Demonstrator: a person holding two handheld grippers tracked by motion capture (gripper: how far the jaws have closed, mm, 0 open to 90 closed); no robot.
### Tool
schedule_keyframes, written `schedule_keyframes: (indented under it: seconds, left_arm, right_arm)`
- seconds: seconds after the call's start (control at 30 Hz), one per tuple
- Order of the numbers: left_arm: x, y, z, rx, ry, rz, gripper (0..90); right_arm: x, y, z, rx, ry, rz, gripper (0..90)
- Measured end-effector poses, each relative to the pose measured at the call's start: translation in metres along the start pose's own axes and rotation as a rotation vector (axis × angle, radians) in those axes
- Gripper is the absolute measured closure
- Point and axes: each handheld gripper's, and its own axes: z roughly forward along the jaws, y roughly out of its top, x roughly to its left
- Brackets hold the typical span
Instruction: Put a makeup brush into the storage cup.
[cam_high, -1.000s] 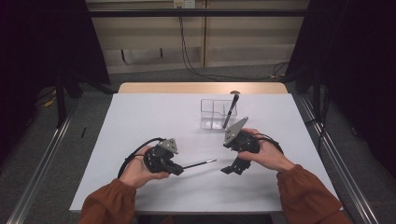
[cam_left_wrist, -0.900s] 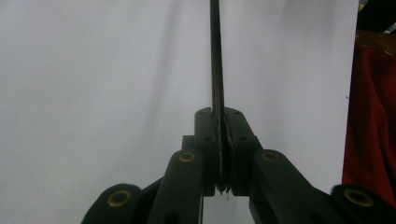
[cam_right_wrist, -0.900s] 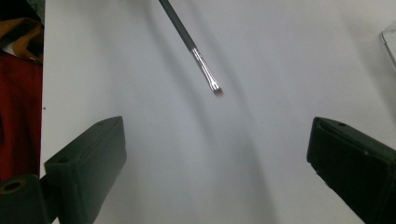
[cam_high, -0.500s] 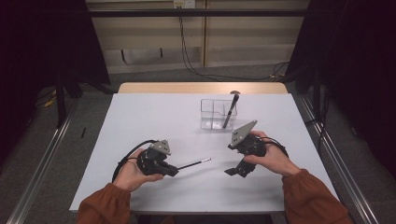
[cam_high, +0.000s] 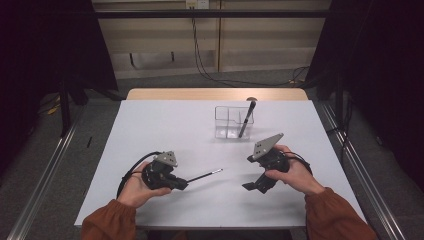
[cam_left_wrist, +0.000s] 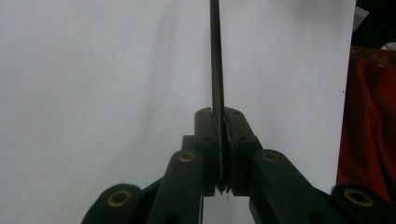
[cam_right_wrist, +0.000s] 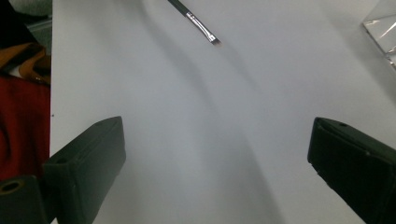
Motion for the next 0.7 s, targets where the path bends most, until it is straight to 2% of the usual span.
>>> schedule_keyframes:
  seconds: [0.1, 0.23, 0.4, 0.5, 0.7]
  left_arm:
    - [0.001, -0.002, -0.001, -0.02, -0.006, -0.005, 85.4]
    - [0.002, -0.004, -0.002, -0.038, -0.013, -0.008, 85.4]
    - [0.001, -0.006, 0.001, -0.066, -0.025, -0.025, 85.4]
    - [-0.001, -0.008, 0.004, -0.066, -0.018, -0.028, 85.4]
    - [0.0, -0.009, 0.002, -0.115, -0.018, -0.032, 85.4]
  right_arm:
    - [0.003, -0.004, -0.001, -0.021, -0.034, 0.012, 3.7]
    - [0.005, -0.01, 0.0, -0.041, -0.043, 0.024, 3.1]
    - [0.005, -0.014, -0.003, -0.066, -0.041, 0.059, 2.5]
    - [0.004, -0.018, -0.003, -0.091, -0.052, 0.088, 3.0]
    - [0.009, -0.021, -0.004, -0.116, -0.06, 0.081, 2.8]
